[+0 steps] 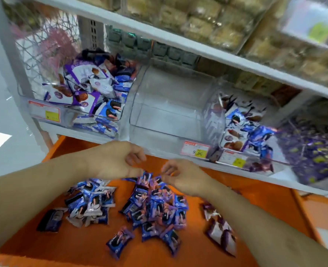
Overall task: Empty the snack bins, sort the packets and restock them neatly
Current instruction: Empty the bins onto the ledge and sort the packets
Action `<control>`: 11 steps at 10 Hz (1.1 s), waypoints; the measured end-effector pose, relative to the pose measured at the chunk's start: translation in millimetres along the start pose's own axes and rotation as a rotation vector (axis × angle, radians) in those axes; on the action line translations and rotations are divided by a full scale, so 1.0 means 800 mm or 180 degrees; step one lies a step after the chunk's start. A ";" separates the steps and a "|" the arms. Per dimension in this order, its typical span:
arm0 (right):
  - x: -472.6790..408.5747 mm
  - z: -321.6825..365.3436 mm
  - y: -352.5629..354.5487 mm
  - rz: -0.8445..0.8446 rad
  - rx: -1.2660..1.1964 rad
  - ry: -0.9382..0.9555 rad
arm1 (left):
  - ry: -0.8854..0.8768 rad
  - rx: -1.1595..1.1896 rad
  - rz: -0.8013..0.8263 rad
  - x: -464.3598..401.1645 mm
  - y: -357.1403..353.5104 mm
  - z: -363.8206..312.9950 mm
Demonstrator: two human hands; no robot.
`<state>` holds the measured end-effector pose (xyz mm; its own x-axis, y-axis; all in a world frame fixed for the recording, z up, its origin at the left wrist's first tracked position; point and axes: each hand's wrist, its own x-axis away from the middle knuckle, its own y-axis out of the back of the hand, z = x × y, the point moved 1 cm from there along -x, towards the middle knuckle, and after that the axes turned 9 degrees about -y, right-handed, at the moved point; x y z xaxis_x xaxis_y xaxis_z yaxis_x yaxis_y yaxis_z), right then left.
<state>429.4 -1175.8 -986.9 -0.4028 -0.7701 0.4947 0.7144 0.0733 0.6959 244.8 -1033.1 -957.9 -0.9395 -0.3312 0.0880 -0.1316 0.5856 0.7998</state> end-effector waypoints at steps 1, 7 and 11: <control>0.069 -0.003 0.080 -0.0027 -0.0075 0.0215 | -0.0250 0.0027 -0.0100 -0.021 -0.013 -0.051; -0.014 -0.114 0.303 -0.2015 0.0239 -0.0155 | -0.0947 -0.0527 -0.0555 -0.120 -0.035 -0.182; -0.107 -0.130 0.332 -0.1631 0.0837 -0.0324 | -0.0760 -0.0393 -0.0575 -0.124 -0.031 -0.180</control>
<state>712.9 -1155.8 -898.7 -0.7217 -0.6850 0.0993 0.2531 -0.1276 0.9590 387.0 -1121.5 -901.0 -0.9540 -0.2302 -0.1921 -0.2773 0.4342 0.8571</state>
